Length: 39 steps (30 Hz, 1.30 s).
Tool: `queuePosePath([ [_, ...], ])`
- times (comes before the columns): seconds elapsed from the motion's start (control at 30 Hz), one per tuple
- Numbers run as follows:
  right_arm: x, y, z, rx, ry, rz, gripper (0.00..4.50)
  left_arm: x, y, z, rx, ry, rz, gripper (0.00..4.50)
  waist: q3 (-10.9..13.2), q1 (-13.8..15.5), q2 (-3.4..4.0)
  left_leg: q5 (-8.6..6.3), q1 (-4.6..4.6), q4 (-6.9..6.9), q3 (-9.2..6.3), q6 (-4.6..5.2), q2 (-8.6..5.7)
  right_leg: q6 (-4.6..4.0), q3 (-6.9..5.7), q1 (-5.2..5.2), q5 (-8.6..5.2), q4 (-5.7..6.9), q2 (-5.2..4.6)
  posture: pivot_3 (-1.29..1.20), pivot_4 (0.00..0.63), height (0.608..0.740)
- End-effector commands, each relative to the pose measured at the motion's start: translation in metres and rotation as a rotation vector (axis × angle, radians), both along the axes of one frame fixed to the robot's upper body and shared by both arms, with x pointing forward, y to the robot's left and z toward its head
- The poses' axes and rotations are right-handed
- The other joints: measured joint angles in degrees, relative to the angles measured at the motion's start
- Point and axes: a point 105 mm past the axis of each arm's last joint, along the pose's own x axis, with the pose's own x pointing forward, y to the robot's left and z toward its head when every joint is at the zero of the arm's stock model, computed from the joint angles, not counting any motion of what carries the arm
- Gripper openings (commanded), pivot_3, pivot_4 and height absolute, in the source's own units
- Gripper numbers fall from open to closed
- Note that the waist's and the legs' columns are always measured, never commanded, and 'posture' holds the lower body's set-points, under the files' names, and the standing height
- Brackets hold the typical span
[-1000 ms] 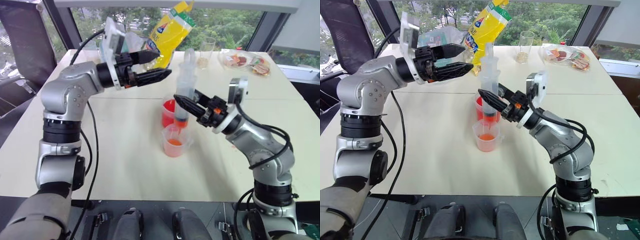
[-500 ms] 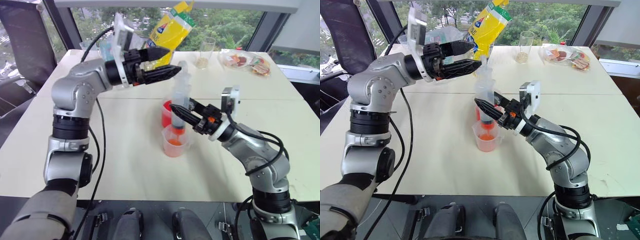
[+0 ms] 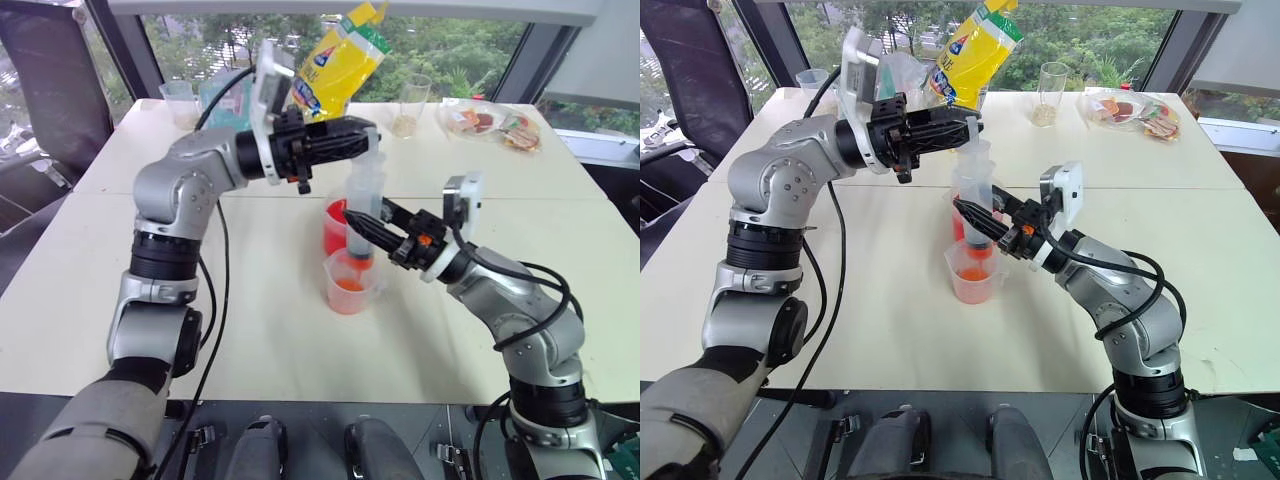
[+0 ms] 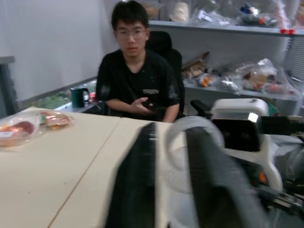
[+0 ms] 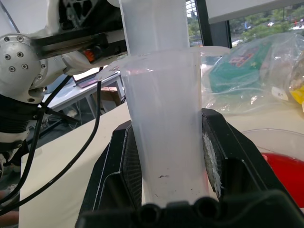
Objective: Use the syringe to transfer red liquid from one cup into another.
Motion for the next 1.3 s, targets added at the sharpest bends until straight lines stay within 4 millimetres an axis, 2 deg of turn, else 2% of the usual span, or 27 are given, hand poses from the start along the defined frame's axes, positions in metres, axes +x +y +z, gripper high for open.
queuePosePath([
  [0.03, -0.014, 0.008, 0.023, 0.012, -0.116, 0.044, 1.38, -0.015, -0.011, -0.001, 0.027, -0.017, -0.079, 0.09, 0.00, 0.07, 0.00, 0.00, 0.00, 0.00, -0.01, 0.00, 0.00, 0.00, 0.00, 0.00, 0.00, 0.00, -0.01, 0.00, 0.150, 0.740],
  [0.37, -0.012, 0.007, 0.037, 0.025, -0.155, 0.045, 1.38, -0.023, -0.015, -0.012, 0.060, -0.007, -0.106, 0.09, 0.00, 0.11, 0.00, 0.00, 0.00, 0.00, -0.02, 0.00, 0.00, 0.00, 0.00, 0.02, 0.00, 0.00, -0.04, 0.00, 0.150, 0.740],
  [0.83, -0.010, 0.002, 0.060, 0.043, -0.189, 0.052, 1.38, -0.029, -0.022, -0.043, 0.115, 0.052, -0.114, 0.09, 0.00, 0.13, 0.00, 0.00, 0.00, 0.00, -0.04, 0.00, 0.00, 0.00, 0.01, 0.03, 0.00, -0.01, -0.07, 0.00, 0.150, 0.740],
  [1.0, -0.012, 0.002, 0.063, 0.056, -0.171, 0.069, 1.38, -0.029, -0.023, -0.043, 0.114, 0.052, -0.112, 0.09, 0.00, 0.13, 0.00, 0.00, 0.00, 0.00, -0.04, 0.00, 0.00, 0.00, 0.01, 0.03, 0.00, -0.01, -0.07, 0.00, 0.150, 0.740],
  [1.13, -0.012, 0.004, 0.052, 0.050, -0.135, 0.077, 1.38, -0.024, -0.015, -0.029, 0.085, 0.038, -0.078, 0.09, 0.00, 0.12, 0.00, 0.00, 0.00, 0.00, -0.04, 0.00, 0.00, 0.00, 0.01, 0.03, 0.00, -0.01, -0.07, 0.00, 0.150, 0.740],
  [1.17, -0.011, 0.004, 0.050, 0.048, -0.127, 0.079, 1.38, -0.023, -0.013, -0.026, 0.078, 0.035, -0.071, 0.71, 0.00, 0.13, 0.00, 0.00, 0.00, 0.00, -0.04, 0.00, 0.00, 0.00, 0.01, 0.03, 0.00, -0.01, -0.07, 0.00, 0.150, 0.740],
  [1.2, -0.011, 0.005, 0.046, 0.045, -0.115, 0.081, 1.38, -0.022, -0.010, -0.022, 0.071, 0.031, -0.062, 0.93, 0.00, 0.13, 0.00, 0.00, 0.00, 0.00, -0.04, 0.00, 0.00, 0.00, 0.01, 0.03, 0.00, -0.01, -0.07, 0.00, 0.150, 0.740],
  [1.3, -0.012, 0.007, 0.037, 0.042, -0.083, 0.090, 1.38, -0.020, 0.001, -0.012, 0.055, 0.020, -0.027, 2.30, 0.00, -0.04, 0.00, 0.00, 0.00, 0.00, -0.04, 0.00, 0.00, 0.00, 0.01, 0.02, 0.00, -0.01, -0.05, 0.00, 0.150, 0.740],
])
